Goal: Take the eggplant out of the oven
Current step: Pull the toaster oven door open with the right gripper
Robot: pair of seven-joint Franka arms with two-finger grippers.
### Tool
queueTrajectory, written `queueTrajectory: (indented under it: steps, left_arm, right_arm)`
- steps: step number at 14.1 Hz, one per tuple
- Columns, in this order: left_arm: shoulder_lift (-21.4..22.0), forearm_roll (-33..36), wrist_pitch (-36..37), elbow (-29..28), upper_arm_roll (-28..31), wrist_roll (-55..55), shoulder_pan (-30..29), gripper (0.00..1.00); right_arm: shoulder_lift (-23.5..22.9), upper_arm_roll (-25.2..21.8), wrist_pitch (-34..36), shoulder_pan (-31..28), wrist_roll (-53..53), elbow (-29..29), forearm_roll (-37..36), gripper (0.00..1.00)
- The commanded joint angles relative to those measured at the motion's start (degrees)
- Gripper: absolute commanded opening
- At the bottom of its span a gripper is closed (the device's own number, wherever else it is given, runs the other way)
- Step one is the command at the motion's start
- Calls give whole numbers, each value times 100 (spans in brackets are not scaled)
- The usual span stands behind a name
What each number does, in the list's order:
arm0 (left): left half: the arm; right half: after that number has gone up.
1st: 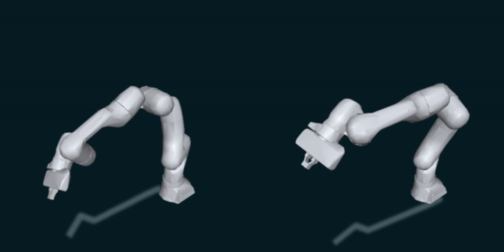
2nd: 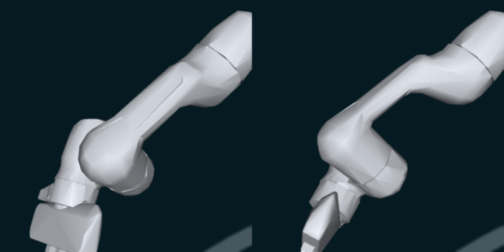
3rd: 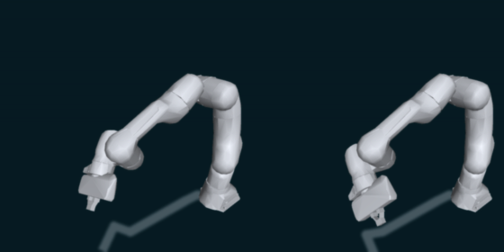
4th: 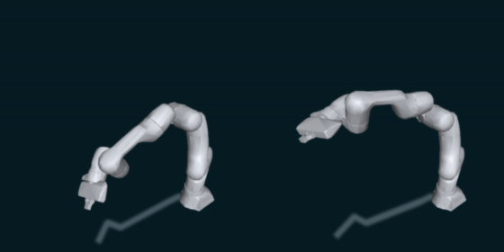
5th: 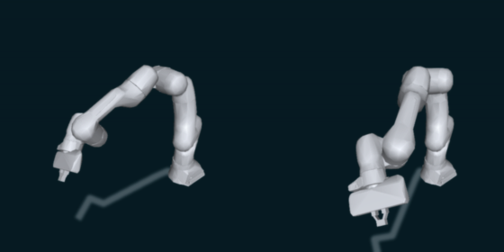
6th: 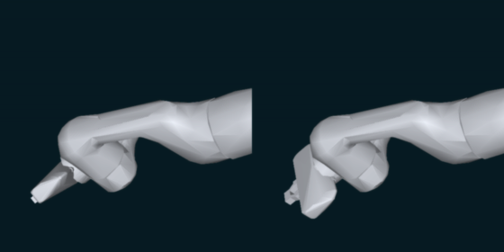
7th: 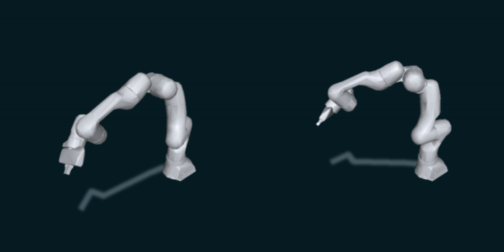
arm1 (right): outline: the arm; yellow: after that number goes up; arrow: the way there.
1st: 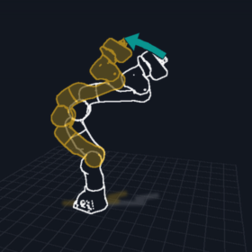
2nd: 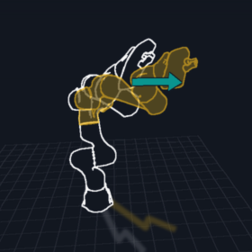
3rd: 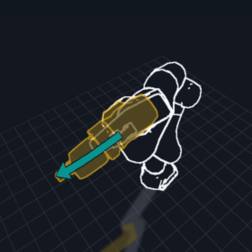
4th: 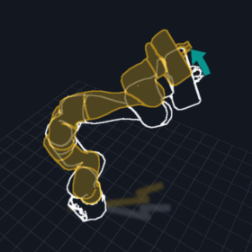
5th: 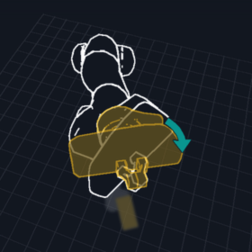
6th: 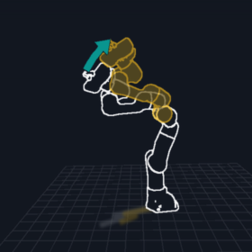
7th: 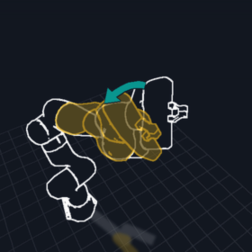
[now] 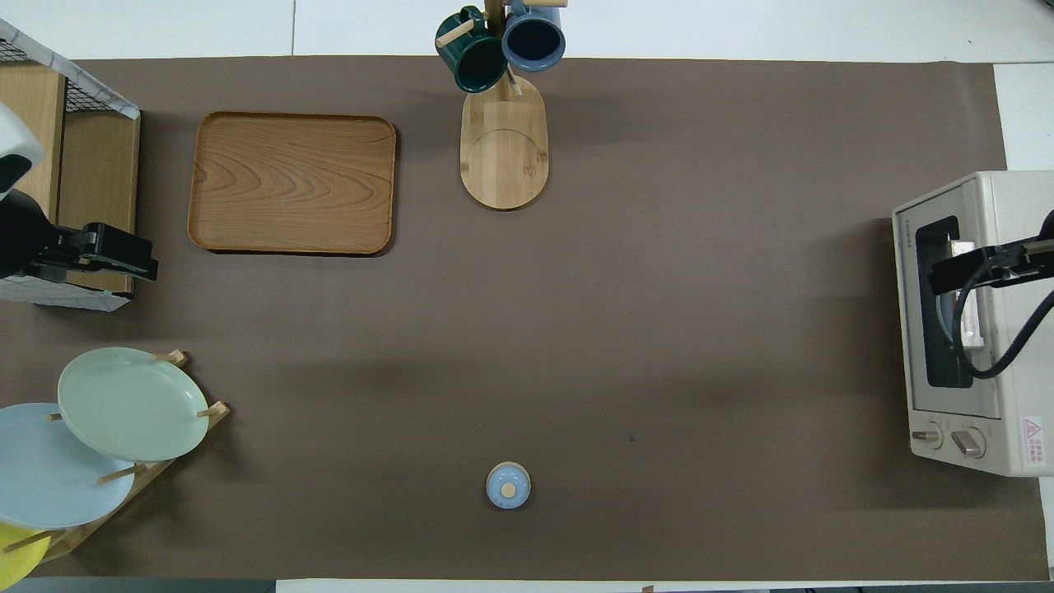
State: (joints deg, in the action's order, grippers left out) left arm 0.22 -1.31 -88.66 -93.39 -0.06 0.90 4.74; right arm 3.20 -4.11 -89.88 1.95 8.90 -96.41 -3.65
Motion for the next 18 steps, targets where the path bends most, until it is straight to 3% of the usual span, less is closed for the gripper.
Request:
queueTrajectory:
  steps: [1,8,9,10,11,12,18]
  left_arm:
    - [136,113,51,-127,-29,-54,-61,100]
    - [136,113,51,-118,-29,-54,-61,100]
    - [136,113,51,-118,-29,-54,-61,100]
    - [136,113,51,-127,-29,-54,-61,100]
    - [136,113,51,-127,-29,-63,-61,100]
    - [145,113,51,-118,-29,-54,-61,100]
    - [136,113,51,-127,-29,-54,-61,100]
  right_arm:
    - [49,15,41,-10,-64,8,145,100]
    - [49,6,41,-19,-64,-18,145,100]
    - [58,6,-212,-28,-73,-97,145,87]
    - [75,6,-467,-28,-47,-158,136,40]
    - [154,-11,-582,-54,15,-350,128,12]
    - [241,-20,-670,-98,50,-518,110,0]
    - [418,-29,-1487,-492,-29,-1520,-425,0]
